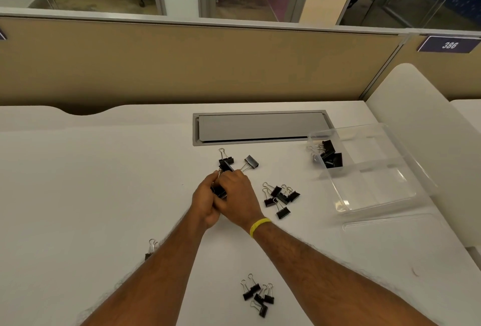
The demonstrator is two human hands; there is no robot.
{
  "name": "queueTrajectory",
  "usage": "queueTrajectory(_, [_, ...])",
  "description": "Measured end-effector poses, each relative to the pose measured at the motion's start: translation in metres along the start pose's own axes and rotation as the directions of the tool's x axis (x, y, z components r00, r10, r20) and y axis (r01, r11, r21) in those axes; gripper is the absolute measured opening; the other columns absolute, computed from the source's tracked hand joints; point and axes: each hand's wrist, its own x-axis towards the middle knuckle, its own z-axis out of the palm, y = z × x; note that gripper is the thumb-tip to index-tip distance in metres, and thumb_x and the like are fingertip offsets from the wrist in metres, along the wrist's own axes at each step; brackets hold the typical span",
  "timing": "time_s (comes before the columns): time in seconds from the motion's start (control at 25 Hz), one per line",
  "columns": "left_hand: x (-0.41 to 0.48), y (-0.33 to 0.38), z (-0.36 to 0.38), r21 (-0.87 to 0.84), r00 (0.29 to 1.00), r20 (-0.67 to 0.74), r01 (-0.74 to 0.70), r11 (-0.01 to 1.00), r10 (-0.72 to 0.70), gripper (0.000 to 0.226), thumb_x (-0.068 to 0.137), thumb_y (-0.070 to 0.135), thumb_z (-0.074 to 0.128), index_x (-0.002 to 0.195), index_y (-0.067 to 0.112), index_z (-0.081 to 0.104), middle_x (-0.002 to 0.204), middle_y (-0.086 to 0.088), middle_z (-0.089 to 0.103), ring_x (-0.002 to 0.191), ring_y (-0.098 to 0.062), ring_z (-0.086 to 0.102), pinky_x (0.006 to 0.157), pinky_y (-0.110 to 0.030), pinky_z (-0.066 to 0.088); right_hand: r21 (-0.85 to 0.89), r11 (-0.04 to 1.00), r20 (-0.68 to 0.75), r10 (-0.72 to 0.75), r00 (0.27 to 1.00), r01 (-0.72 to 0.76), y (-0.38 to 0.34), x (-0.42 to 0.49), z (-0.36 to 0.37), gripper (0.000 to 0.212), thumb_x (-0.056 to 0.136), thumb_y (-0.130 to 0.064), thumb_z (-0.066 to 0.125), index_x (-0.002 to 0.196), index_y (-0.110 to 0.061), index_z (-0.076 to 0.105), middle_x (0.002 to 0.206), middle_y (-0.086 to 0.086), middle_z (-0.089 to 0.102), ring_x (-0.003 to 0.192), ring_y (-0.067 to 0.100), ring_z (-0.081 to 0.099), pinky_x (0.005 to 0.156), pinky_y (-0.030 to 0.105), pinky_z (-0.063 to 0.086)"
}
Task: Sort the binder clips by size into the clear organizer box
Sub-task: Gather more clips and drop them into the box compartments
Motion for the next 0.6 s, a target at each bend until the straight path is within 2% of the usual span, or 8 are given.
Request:
queueTrajectory(0.2, [0.005,0.002,-0.005,-0.126,1.0,0.009,0.02,0.992,-0.019,0.041,0.092,0.031,0.059,0.122,0.004,0.062,0.098,-0.011,0.07,0.094,-0.02,0.067,0.079,-0.031,0.054,0.101,0.987,-0.002,-0.127,0.992,0.126,0.001,-0.003,-0.012,0.015,0.077,-0.02,0.065,0.09,-0.014,0.065,0.089,-0.002,0.065,0.087,0.015,0.054,0.081,0.028,0.043])
queueTrajectory(0.32, [0.006,0.006,-0.006,-0.136,0.999,-0.042,-0.025,0.99,0.019,0.034,0.092,0.024,0.061,0.119,0.003,0.06,0.093,-0.011,0.069,0.08,-0.017,0.067,0.065,-0.025,0.057,0.132,0.977,-0.116,-0.15,0.982,0.165,0.008,-0.004,-0.021,0.011,0.078,-0.01,0.063,0.089,-0.01,0.063,0.089,0.001,0.063,0.086,0.018,0.053,0.08,0.028,0.043])
queueTrajectory(0.44, [0.005,0.008,-0.008,-0.133,0.996,-0.084,-0.038,0.99,0.027,0.028,0.093,0.017,0.06,0.116,0.002,0.058,0.1,-0.018,0.066,0.079,-0.02,0.067,0.058,-0.024,0.058,0.046,0.999,-0.132,0.006,0.991,0.0,0.034,0.008,-0.025,0.018,0.078,-0.006,0.058,0.095,-0.011,0.062,0.093,0.001,0.06,0.092,0.017,0.05,0.084,0.034,0.045])
queueTrajectory(0.52, [0.007,0.01,-0.011,-0.115,0.994,-0.109,-0.036,0.993,0.023,0.026,0.093,0.017,0.06,0.115,0.003,0.058,0.1,-0.018,0.065,0.08,-0.022,0.067,0.057,-0.025,0.058,-0.049,0.994,-0.045,0.1,0.994,-0.102,0.054,0.021,-0.029,0.034,0.075,-0.001,0.055,0.107,-0.012,0.061,0.108,0.002,0.06,0.102,0.02,0.05,0.091,0.039,0.046])
queueTrajectory(0.6, [0.008,0.011,-0.014,-0.097,0.992,-0.124,-0.04,0.995,0.028,0.025,0.093,0.017,0.06,0.114,0.004,0.058,0.101,-0.018,0.065,0.08,-0.022,0.067,0.056,-0.025,0.057,-0.142,0.98,0.107,0.156,0.982,-0.141,0.068,0.037,-0.036,0.055,0.072,0.006,0.053,0.124,-0.012,0.057,0.131,0.005,0.054,0.119,0.025,0.047,0.101,0.04,0.043])
